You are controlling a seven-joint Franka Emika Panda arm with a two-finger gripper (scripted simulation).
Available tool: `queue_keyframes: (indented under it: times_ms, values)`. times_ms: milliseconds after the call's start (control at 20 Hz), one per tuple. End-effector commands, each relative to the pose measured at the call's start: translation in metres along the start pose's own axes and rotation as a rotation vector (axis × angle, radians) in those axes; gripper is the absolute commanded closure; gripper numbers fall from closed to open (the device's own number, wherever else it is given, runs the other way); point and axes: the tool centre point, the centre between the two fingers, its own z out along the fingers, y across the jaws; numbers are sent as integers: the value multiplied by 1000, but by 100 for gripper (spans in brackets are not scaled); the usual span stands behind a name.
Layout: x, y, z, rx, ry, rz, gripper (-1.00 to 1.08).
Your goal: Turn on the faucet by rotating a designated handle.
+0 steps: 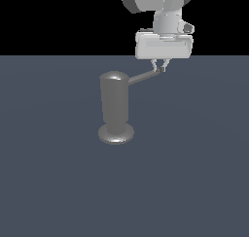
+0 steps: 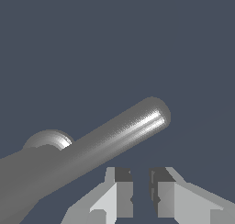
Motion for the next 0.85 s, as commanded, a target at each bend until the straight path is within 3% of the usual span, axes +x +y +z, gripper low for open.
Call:
queue_keyframes:
  times_ms: [0, 800]
  values:
    - [7, -2, 11, 2, -9, 0, 108]
    - [41, -2, 15, 2, -16, 10, 108]
